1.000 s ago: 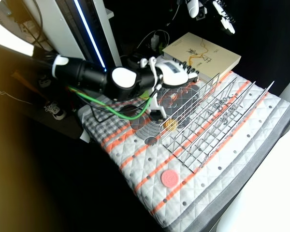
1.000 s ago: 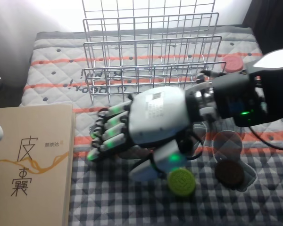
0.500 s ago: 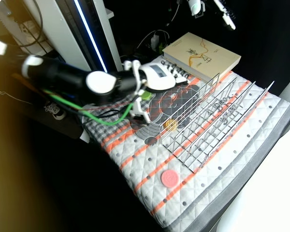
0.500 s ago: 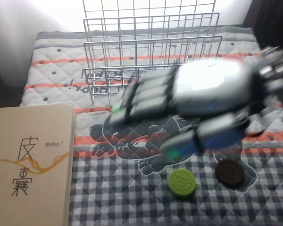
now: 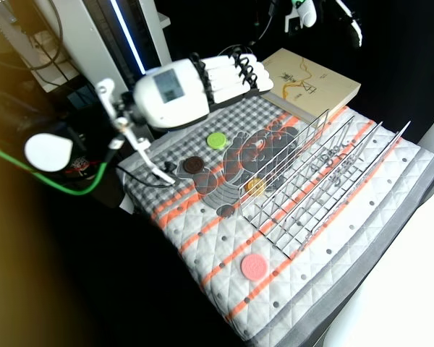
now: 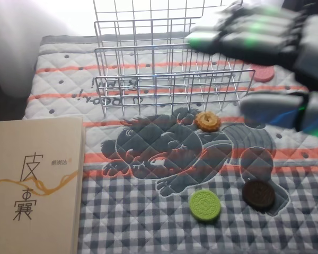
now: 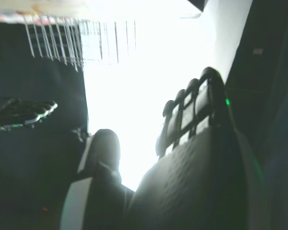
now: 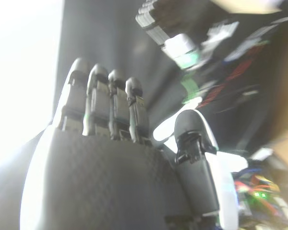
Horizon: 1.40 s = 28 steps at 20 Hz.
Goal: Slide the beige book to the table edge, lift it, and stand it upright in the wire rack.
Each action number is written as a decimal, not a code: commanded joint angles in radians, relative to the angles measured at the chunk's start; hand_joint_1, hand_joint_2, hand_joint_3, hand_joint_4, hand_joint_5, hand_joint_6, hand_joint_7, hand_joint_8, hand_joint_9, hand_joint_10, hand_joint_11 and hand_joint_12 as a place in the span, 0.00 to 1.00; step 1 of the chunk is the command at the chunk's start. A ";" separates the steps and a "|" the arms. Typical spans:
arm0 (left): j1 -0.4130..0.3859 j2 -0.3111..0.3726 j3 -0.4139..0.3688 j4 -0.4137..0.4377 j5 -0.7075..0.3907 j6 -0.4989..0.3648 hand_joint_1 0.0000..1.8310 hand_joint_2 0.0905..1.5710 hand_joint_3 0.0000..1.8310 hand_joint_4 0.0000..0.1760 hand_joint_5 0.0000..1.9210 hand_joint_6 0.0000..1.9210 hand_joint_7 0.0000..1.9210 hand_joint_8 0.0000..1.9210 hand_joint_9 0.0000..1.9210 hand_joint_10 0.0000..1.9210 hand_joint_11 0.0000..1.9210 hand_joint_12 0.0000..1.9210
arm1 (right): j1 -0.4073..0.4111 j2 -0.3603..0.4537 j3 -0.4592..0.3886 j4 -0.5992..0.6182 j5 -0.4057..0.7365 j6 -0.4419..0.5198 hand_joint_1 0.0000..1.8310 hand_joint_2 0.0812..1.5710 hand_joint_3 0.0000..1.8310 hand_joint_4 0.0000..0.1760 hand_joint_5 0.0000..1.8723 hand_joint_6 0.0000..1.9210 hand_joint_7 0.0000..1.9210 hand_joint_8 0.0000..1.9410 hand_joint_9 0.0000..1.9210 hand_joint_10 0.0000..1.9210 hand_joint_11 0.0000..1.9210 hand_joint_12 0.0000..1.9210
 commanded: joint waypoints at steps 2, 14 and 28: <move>-0.002 -0.017 0.033 -0.017 -0.064 -0.053 0.31 0.75 0.00 0.00 0.15 0.01 0.13 0.00 0.12 0.00 0.00 0.37 | -0.054 0.016 -0.010 0.146 0.216 -0.043 0.09 0.92 0.00 0.00 0.18 0.00 0.28 0.01 0.29 0.02 0.18 0.38; -0.069 -0.133 0.223 -0.077 0.278 -0.176 0.31 0.64 0.00 0.00 0.17 0.00 0.25 0.00 0.26 0.00 0.02 0.69 | -0.126 0.015 -0.014 0.227 0.254 -0.052 0.01 0.98 0.00 0.00 0.12 0.00 0.11 0.00 0.09 0.00 0.21 0.49; -0.176 -0.182 0.309 0.038 0.504 -0.176 0.17 0.59 0.00 0.00 0.07 0.00 0.19 0.00 0.29 0.02 0.08 0.72 | -0.148 0.011 -0.016 0.240 0.254 -0.052 0.22 0.89 0.00 0.00 0.16 0.00 0.15 0.00 0.12 0.00 0.00 0.29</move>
